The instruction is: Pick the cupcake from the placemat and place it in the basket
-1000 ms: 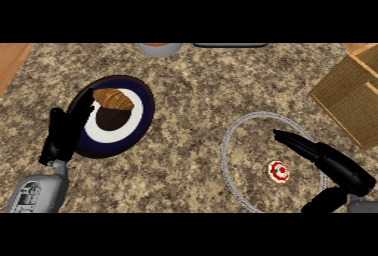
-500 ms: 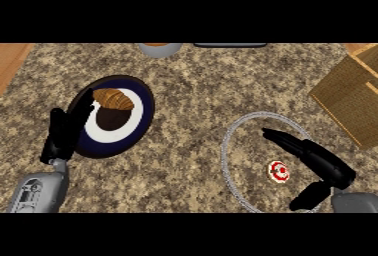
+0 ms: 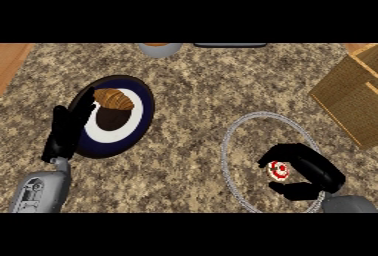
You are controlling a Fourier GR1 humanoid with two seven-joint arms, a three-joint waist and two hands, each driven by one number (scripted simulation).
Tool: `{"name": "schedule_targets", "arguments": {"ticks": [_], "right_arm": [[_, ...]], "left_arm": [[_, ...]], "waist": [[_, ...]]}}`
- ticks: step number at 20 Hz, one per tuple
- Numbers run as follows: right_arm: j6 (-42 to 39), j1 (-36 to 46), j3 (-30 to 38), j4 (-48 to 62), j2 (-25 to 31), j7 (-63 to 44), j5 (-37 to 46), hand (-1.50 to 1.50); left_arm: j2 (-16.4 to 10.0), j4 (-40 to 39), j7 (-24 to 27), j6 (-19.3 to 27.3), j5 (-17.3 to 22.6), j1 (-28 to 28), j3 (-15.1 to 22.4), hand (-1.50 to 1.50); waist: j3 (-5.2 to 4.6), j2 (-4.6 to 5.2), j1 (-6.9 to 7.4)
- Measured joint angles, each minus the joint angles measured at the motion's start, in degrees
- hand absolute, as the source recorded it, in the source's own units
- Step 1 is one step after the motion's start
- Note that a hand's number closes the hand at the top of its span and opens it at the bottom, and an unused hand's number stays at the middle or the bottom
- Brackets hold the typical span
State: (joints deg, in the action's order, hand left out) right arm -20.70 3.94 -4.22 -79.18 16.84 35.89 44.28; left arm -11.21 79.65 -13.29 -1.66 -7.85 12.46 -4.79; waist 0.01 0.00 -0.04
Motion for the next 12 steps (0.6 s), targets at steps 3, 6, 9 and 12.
{"name": "schedule_targets", "arguments": {"ticks": [3, 6, 9, 12], "right_arm": [[3.9, 0.21, -0.22, 1.15, -0.08, 2.69, 1.93, 1.5], [6.89, 1.09, -1.68, 1.15, -0.14, -1.24, 7.08, 1.5], [7.75, 1.85, -3.81, -0.39, 0.84, -9.3, 14.31, 1.5], [6.58, 2.46, -6.18, -2.57, 0.92, -17.56, 20.76, 1.5]], "left_arm": [[0.54, 0.96, 0.24, 0.22, -0.34, -1.22, 0.31, 0.0], [0.15, 0.73, -0.11, -0.31, 0.23, -0.65, -0.3, 0.0], [0.11, 0.45, 0.08, -0.1, 0.01, -0.37, -0.36, 0.0], [0.47, 0.84, -0.68, 0.37, -0.38, 0.09, -0.04, 0.0]], "waist": [[-0.01, -0.02, 0.07], [-0.13, -0.12, 0.13], [-0.26, -0.28, 0.15], [-0.24, -0.33, 0.03]]}}
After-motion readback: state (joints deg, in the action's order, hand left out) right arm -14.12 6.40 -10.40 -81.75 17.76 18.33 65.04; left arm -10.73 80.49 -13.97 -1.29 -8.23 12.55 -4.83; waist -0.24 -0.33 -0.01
